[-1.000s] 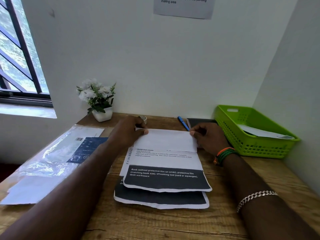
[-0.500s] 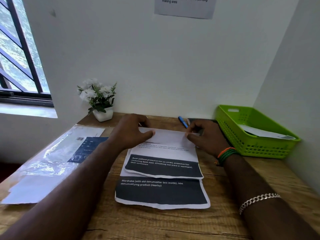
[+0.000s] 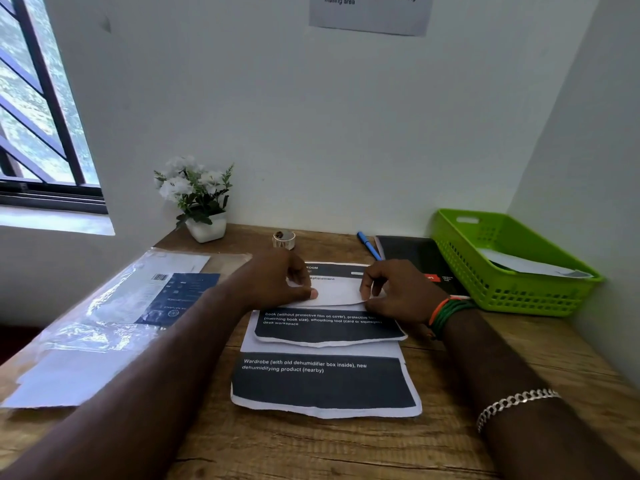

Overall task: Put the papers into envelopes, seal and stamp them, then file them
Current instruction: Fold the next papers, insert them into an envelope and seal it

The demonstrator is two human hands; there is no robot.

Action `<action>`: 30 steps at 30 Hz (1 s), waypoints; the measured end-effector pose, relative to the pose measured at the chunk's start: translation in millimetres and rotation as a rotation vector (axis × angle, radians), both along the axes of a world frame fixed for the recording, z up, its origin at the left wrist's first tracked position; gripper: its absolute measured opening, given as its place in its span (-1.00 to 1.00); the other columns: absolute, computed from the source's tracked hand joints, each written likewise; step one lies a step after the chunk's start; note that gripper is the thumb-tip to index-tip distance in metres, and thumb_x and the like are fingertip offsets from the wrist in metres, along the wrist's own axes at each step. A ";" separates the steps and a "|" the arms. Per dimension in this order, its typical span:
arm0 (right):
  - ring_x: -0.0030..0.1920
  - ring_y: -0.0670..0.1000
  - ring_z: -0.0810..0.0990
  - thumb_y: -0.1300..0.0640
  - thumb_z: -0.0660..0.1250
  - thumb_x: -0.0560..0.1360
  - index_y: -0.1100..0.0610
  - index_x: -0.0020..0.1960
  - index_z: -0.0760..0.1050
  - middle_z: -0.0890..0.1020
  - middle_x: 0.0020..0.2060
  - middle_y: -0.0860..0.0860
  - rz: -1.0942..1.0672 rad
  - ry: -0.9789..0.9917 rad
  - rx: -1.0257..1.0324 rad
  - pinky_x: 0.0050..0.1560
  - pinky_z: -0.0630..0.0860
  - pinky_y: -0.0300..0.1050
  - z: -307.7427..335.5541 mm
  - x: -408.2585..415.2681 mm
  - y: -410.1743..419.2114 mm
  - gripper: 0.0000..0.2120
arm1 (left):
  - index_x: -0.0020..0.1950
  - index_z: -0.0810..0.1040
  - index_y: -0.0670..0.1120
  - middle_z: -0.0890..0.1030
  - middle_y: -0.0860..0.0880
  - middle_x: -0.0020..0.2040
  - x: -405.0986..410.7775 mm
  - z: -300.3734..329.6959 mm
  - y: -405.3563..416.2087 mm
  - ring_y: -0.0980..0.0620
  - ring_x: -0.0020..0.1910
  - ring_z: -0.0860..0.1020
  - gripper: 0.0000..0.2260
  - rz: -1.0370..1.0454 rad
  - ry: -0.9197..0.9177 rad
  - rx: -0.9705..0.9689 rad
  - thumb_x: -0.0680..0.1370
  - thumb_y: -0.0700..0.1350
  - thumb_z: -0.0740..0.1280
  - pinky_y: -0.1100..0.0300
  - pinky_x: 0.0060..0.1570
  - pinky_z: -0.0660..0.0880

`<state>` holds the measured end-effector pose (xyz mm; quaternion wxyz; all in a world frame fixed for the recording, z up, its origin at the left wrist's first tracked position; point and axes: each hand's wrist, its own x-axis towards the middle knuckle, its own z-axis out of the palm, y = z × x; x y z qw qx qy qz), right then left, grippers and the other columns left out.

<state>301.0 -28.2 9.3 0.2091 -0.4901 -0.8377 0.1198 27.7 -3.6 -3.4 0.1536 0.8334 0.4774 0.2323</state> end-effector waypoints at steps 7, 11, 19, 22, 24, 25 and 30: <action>-0.13 -0.15 0.59 -0.13 0.53 0.37 -0.10 -0.05 0.63 0.62 -0.11 -0.19 -0.049 0.021 0.025 -0.11 0.47 -0.27 -4.7 -5.7 0.3 -0.79 | -0.05 0.68 0.15 0.61 0.19 -0.03 0.4 -2.5 1.7 0.23 -0.01 0.56 -0.82 0.000 0.036 0.011 0.42 0.14 0.57 0.13 0.07 0.56; -0.08 -0.11 0.56 -0.15 0.42 0.49 -0.10 0.16 0.60 0.60 0.07 -0.13 -0.046 -0.065 0.044 0.02 0.49 -0.17 -10.0 -14.8 1.4 -0.72 | 0.05 0.65 0.15 0.60 0.17 0.05 4.2 0.4 -1.1 0.21 0.03 0.53 -0.79 0.016 0.063 -0.009 0.46 0.11 0.54 0.19 0.02 0.49; 0.09 -0.02 0.52 -0.18 0.29 0.56 -0.09 0.33 0.51 0.49 0.21 -0.06 -0.105 -0.258 0.053 0.14 0.51 -0.02 -9.1 -28.9 -0.2 -0.62 | 0.38 0.54 0.06 0.50 0.09 0.25 32.2 -5.1 -9.4 0.10 0.25 0.45 -0.62 -0.011 0.178 0.025 0.58 0.10 0.38 0.19 0.19 0.39; 0.21 0.03 0.51 -0.18 0.27 0.57 -0.08 0.34 0.49 0.48 0.25 -0.05 -0.122 -0.307 0.066 0.18 0.52 0.05 -9.3 -32.5 -0.1 -0.61 | 0.41 0.54 0.04 0.47 0.01 0.20 42.9 -6.3 -12.0 0.02 0.21 0.44 -0.60 -0.046 0.219 0.050 0.62 0.16 0.31 0.12 0.17 0.40; 0.23 0.04 0.50 -0.18 0.26 0.58 -0.07 0.35 0.48 0.47 0.27 -0.04 -0.132 -0.332 0.061 0.19 0.52 0.06 -8.8 -34.2 0.5 -0.61 | 0.41 0.55 0.02 0.45 0.00 0.19 44.3 -5.6 -13.8 0.02 0.20 0.42 -0.58 -0.048 0.239 0.049 0.63 0.19 0.27 0.10 0.17 0.39; 0.23 0.04 0.50 -0.18 0.25 0.58 -0.07 0.35 0.47 0.47 0.27 -0.04 -0.136 -0.339 0.055 0.18 0.53 0.06 -8.2 -34.8 0.5 -0.61 | 0.41 0.55 -0.01 0.45 0.00 0.20 43.7 -4.9 -13.9 0.02 0.21 0.43 -0.57 -0.036 0.251 0.046 0.63 0.18 0.28 0.10 0.19 0.40; 0.22 0.03 0.50 -0.20 0.24 0.58 -0.09 0.34 0.47 0.46 0.26 -0.05 -0.155 -0.347 0.049 0.17 0.53 0.06 -7.8 -36.3 0.0 -0.62 | 0.36 0.61 -0.05 0.57 -0.02 0.25 38.2 1.5 -11.3 0.00 0.23 0.53 -0.61 0.098 0.220 0.001 0.60 0.10 0.37 0.10 0.23 0.47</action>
